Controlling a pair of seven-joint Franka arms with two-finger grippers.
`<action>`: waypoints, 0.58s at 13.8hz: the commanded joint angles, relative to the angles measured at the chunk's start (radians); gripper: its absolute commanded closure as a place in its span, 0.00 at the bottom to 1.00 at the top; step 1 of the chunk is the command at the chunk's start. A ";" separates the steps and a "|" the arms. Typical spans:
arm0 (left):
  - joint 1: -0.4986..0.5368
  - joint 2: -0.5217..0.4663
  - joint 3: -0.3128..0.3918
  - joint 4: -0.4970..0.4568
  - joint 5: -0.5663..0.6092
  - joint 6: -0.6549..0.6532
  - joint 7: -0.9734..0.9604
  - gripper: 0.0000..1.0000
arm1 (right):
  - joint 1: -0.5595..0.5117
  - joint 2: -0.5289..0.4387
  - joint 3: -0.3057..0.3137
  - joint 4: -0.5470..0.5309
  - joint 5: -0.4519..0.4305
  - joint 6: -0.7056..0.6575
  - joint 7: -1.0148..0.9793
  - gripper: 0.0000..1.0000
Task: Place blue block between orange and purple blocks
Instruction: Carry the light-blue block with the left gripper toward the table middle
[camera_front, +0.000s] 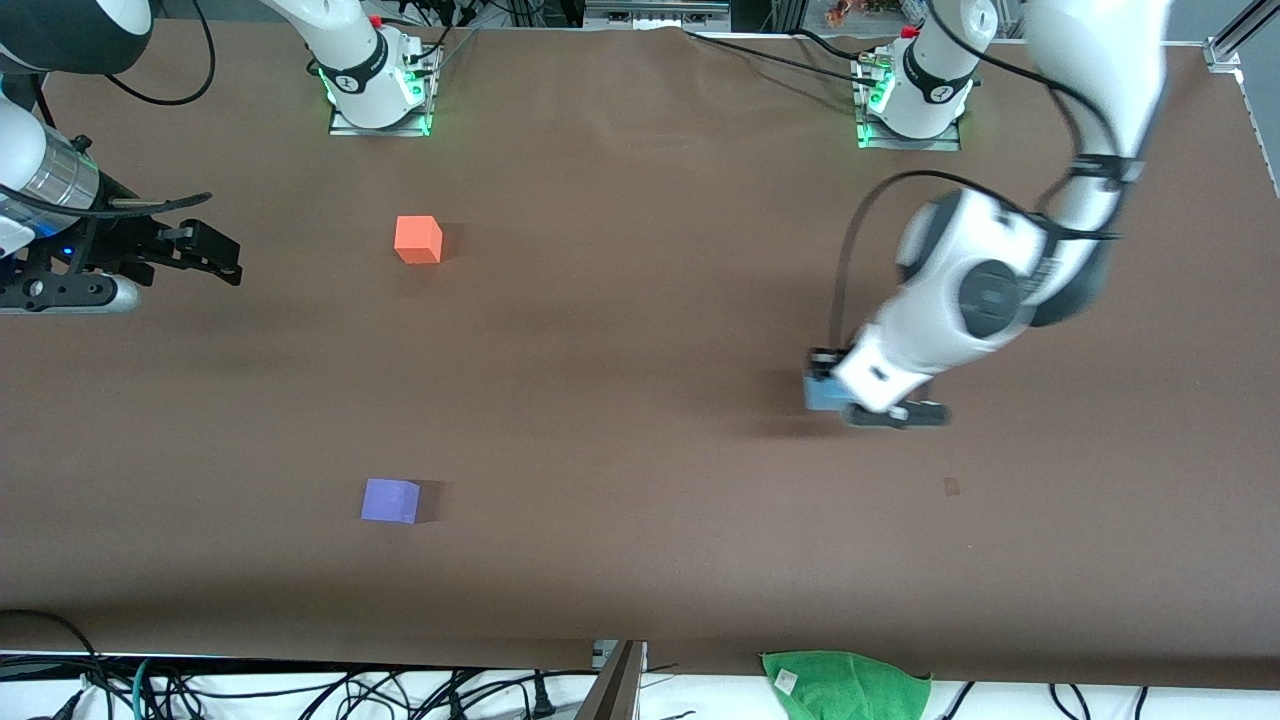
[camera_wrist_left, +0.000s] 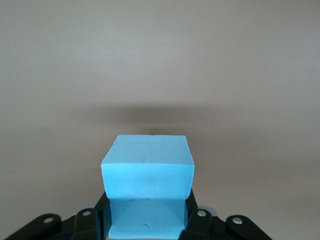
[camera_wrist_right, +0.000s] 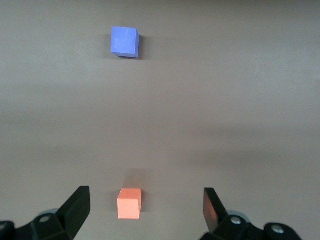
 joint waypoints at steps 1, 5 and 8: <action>-0.131 0.153 0.013 0.206 0.017 -0.026 -0.136 0.57 | -0.006 0.000 0.003 0.008 -0.006 -0.010 0.000 0.00; -0.260 0.280 0.023 0.333 0.021 -0.012 -0.248 0.54 | -0.006 0.000 0.003 0.008 -0.006 -0.010 0.000 0.00; -0.315 0.320 0.031 0.363 0.020 0.020 -0.288 0.55 | -0.007 0.000 0.002 0.007 -0.006 -0.011 -0.002 0.00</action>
